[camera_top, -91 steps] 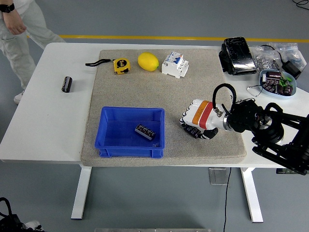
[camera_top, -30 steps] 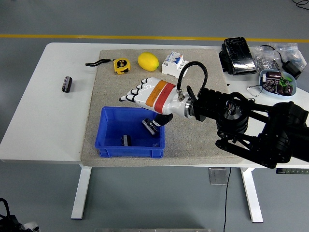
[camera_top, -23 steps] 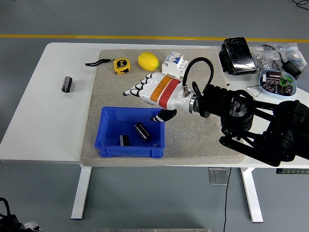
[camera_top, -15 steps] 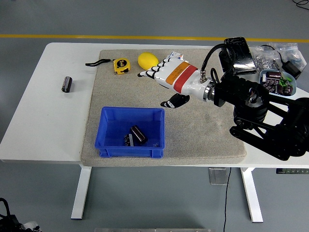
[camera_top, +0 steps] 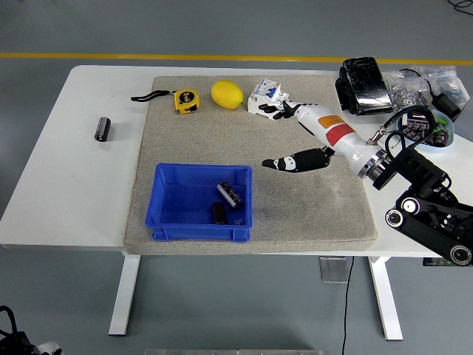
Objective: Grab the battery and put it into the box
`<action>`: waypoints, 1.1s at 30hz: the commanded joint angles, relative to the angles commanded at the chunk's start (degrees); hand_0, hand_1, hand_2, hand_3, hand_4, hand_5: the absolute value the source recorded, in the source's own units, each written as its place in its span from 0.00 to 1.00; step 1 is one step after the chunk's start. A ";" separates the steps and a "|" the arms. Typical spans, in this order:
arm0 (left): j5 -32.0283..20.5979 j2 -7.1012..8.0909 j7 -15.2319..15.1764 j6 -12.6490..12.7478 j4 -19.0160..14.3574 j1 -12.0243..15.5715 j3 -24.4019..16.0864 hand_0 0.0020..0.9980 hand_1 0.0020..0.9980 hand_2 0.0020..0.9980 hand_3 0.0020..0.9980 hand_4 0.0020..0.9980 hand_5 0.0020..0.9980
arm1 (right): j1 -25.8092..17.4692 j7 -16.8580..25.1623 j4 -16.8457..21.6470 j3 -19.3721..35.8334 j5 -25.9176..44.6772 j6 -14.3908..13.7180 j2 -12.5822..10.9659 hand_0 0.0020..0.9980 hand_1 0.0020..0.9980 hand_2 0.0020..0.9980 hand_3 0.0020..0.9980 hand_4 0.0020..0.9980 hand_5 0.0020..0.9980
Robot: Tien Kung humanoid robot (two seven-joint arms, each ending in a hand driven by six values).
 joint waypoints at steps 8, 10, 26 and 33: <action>0.26 -0.39 -0.08 0.63 0.07 -0.16 0.10 0.76 0.75 0.80 0.64 0.67 0.54 | -10.23 2.43 5.39 7.34 18.88 0.06 -2.49 0.83 0.83 0.85 0.86 1.00 0.78; 0.50 -0.45 -0.04 0.65 0.06 -0.22 0.02 0.76 0.75 0.80 0.64 0.67 0.54 | -12.23 3.00 6.12 9.00 23.35 0.35 -2.37 0.83 0.83 0.85 0.86 1.00 0.78; 2.65 -0.62 0.07 0.37 0.09 0.31 -0.90 0.75 0.75 0.79 0.64 0.67 0.54 | -28.15 5.49 8.49 24.39 37.82 -1.03 7.28 0.88 0.85 0.86 0.88 1.00 0.82; 4.42 -0.56 0.29 -0.12 0.06 0.56 -1.90 0.75 0.75 0.79 0.64 0.67 0.54 | -30.81 5.36 7.70 26.71 33.60 -2.03 11.17 0.89 0.85 0.86 0.88 1.00 0.83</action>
